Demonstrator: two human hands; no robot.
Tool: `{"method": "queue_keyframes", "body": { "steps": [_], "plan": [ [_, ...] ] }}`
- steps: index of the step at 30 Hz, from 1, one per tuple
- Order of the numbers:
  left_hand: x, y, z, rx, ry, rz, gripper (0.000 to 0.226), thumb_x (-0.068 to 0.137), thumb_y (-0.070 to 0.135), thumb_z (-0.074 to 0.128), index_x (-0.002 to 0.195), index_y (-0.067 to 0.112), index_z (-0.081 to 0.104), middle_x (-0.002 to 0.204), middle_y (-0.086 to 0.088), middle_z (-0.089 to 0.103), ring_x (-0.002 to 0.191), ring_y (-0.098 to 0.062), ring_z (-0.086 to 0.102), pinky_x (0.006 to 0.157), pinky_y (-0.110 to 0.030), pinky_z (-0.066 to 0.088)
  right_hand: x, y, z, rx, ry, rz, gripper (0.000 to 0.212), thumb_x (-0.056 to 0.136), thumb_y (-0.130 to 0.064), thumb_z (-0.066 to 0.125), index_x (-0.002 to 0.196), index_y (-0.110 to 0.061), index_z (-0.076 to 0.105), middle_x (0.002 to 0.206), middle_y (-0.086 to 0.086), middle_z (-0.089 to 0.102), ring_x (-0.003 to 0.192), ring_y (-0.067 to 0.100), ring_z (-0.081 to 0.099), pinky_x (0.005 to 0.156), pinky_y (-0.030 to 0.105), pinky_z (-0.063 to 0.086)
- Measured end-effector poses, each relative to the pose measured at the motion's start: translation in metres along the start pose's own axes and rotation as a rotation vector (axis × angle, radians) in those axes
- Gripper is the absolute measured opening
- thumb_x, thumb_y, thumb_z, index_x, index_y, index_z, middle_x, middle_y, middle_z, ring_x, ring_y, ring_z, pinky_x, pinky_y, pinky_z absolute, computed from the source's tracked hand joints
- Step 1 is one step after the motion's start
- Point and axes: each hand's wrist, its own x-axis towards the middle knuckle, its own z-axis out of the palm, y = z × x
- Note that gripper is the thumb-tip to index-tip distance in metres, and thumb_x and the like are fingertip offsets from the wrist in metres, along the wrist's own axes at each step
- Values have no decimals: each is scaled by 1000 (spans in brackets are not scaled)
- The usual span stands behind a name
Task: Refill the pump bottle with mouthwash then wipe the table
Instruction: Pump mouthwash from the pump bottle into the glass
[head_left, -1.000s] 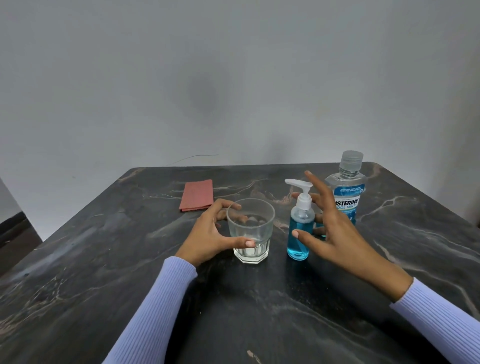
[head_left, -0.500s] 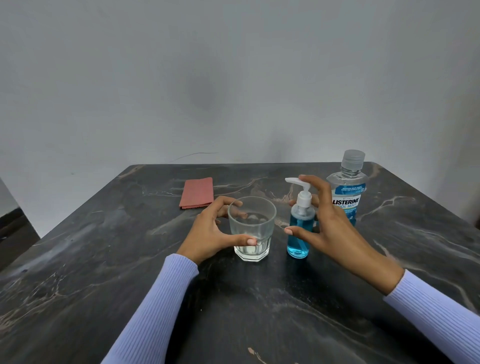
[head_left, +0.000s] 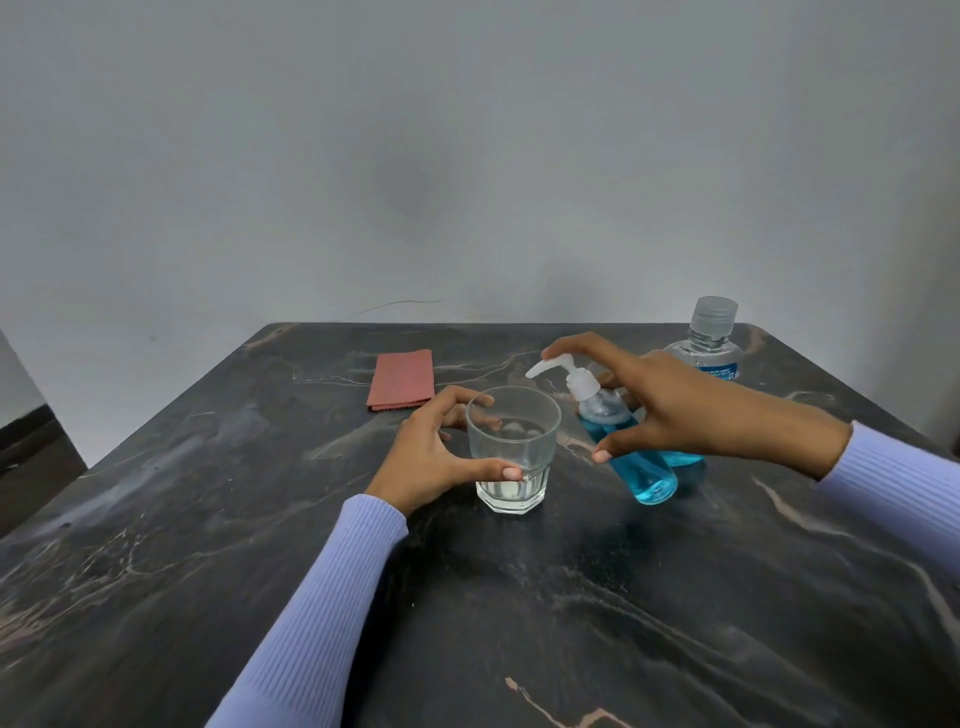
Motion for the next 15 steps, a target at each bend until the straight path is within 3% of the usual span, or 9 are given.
{"method": "queue_keyframes", "body": {
  "steps": [3, 5, 8, 11, 15],
  "plan": [
    [0, -1, 0, -3, -2, -1, 76, 41, 51, 88, 108, 33, 57, 98, 15, 74, 103, -2, 63, 97, -38, 42, 1, -2, 1, -51, -27, -1, 93, 67, -32, 81, 122, -67, 14, 98, -26, 51, 91, 2, 56, 66, -3, 42],
    [1, -2, 0, 0, -3, -5, 75, 41, 52, 87, 108, 34, 57, 99, 15, 74, 104, -2, 63, 97, -37, 42, 2, -1, 4, -86, -25, 3, 94, 67, -34, 81, 125, -65, 14, 108, -18, 58, 95, 7, 59, 62, 3, 41],
    [1, -2, 0, 2, -4, 1, 74, 42, 51, 87, 107, 34, 57, 98, 15, 74, 104, -2, 63, 98, -38, 42, 2, 2, 7, -108, -19, 7, 94, 66, -36, 81, 125, -64, 13, 116, -4, 63, 94, 7, 58, 69, 7, 39],
    [1, -2, 0, 3, -1, 0, 74, 42, 52, 87, 107, 35, 57, 99, 15, 74, 104, -2, 63, 97, -37, 43, 2, 1, 7, -120, -22, 16, 92, 66, -37, 81, 125, -63, 16, 117, -4, 63, 93, 6, 58, 72, 9, 40],
    [1, -2, 0, -5, -1, -9, 75, 41, 53, 86, 108, 33, 57, 100, 14, 74, 104, -3, 63, 98, -39, 43, 2, -2, 6, -177, 9, 15, 83, 65, -38, 82, 121, -59, 24, 109, -4, 66, 83, 4, 56, 66, 6, 36]
  ]
}}
